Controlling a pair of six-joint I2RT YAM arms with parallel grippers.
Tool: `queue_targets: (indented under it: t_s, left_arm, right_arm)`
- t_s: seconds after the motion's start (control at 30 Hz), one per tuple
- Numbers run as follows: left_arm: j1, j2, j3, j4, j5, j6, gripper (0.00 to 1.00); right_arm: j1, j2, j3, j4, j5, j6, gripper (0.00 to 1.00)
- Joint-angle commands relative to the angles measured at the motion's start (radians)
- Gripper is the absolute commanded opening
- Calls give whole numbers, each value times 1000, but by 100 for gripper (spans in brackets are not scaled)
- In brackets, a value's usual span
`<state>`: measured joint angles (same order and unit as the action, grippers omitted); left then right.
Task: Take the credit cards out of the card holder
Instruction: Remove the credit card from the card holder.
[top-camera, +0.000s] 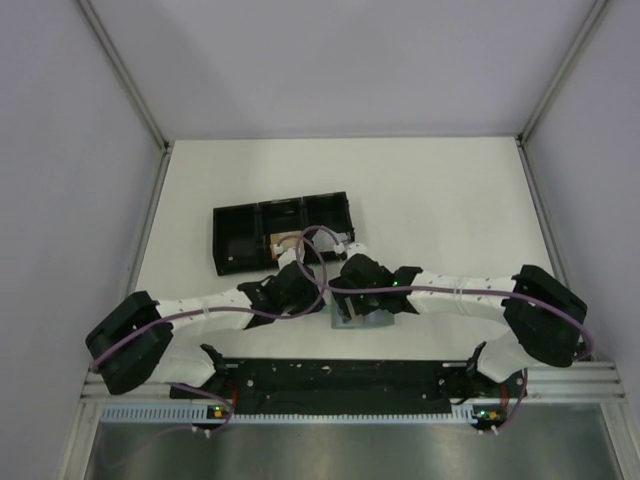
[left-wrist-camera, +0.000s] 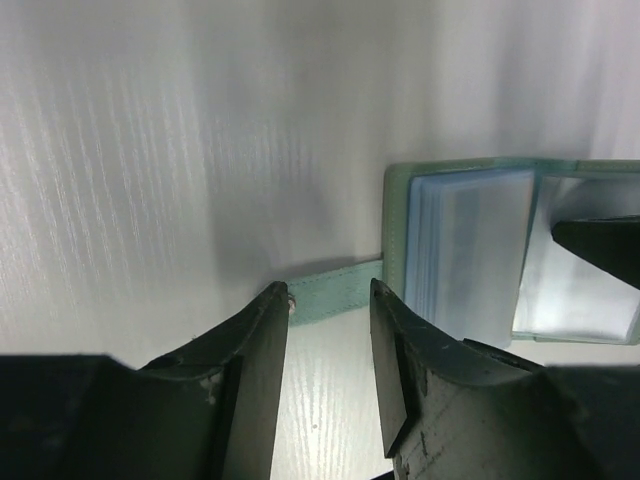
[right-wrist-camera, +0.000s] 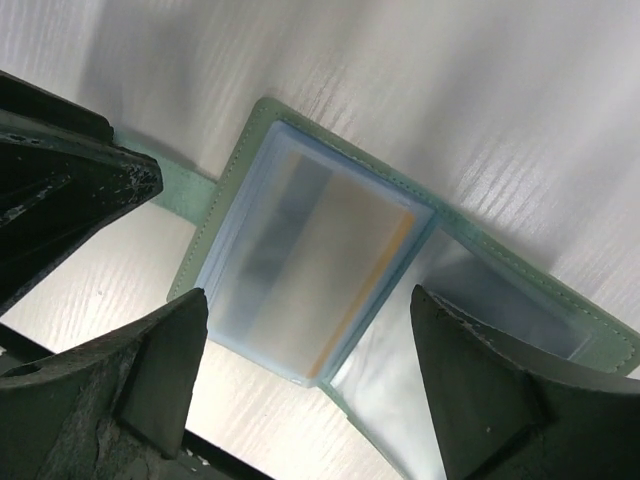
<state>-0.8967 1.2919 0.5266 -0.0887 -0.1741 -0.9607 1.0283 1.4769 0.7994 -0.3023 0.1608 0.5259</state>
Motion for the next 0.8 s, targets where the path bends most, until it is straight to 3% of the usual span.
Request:
queue_targets:
  t_s: [0.0,0.23,0.57,0.63,0.77]
  left_arm:
    - [4,50,1,15,-2,20,41]
    - [4,81,6,10,8,8,26]
    - [4,95,1,4,12,2,24]
    - [4,96,0,4,12,2,24]
    - [4,98,-5,4,12,0,24]
  right_arm:
    - [30,45,63,-46,71,-18,81]
    - [41,86,73,-87,108,-17,75]
    - [38,33,63,-110,128,-27,51]
    - [30,16,55,-109,131,-24,42]
    - [6,-29,32,-112,132,-18,41]
